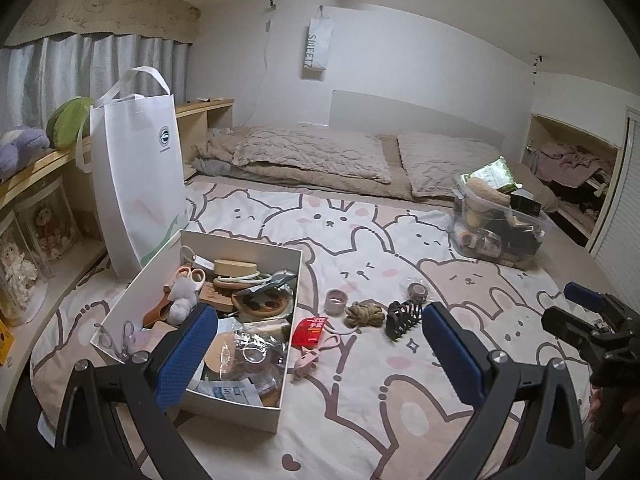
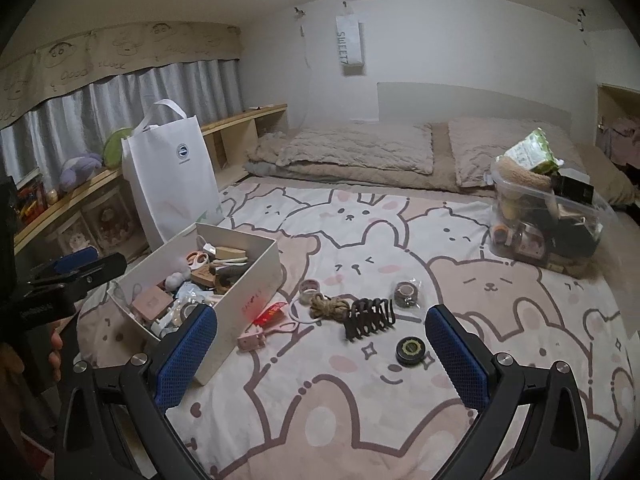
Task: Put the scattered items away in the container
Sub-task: 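Withdraw both tools from the box back toward the remaining items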
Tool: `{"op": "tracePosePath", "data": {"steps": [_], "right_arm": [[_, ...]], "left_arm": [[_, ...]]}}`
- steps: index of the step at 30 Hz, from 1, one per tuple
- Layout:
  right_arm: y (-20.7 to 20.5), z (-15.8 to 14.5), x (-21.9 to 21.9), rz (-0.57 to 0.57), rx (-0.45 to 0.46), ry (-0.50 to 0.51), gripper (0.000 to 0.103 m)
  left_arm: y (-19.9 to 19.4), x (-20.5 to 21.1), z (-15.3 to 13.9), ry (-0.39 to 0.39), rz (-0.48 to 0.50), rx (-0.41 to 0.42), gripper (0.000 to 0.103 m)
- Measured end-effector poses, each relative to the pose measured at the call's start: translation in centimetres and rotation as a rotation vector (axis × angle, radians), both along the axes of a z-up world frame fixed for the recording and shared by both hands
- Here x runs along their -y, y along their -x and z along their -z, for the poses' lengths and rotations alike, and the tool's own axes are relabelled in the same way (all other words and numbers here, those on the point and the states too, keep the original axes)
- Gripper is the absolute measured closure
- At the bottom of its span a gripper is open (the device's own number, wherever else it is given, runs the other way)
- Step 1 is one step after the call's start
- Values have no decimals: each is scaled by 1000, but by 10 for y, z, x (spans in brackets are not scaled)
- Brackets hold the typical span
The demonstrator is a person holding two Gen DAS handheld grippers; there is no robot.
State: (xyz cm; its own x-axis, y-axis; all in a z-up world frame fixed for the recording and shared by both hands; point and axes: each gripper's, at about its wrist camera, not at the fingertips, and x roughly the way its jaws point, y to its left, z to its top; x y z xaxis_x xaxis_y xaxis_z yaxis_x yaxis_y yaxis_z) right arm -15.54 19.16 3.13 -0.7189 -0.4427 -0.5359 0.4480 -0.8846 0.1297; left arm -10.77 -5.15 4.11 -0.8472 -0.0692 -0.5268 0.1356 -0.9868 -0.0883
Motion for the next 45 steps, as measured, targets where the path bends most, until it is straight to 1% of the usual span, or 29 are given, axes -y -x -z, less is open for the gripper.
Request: {"op": "tracePosePath", "data": {"steps": [7,17,22,31,36,41,45], "right_arm": [[-3,6,-11,32,7,-3,0],[-3,30,-29,69,44,-55,0],[1,47,-38,87,85,-56,0],[13,80,-49,103,160,-81,0],[22,100,-53,109,202,-88,0],[34,122,-56,112,253,-93,0],[45,139,-59,117,290,-94,0]], "left_arm": [[2,-13,7,-5,31,10,0],[9,-30,35,-52,47,37,0],[15,-44,49,-30,58,42,0],[35,-65,91,-39,80,114,0],[46,-70,116,-39,56,153,0],[56,-78,142,7,5,165,0],[64,-87,163,67,2,182,0]]}}
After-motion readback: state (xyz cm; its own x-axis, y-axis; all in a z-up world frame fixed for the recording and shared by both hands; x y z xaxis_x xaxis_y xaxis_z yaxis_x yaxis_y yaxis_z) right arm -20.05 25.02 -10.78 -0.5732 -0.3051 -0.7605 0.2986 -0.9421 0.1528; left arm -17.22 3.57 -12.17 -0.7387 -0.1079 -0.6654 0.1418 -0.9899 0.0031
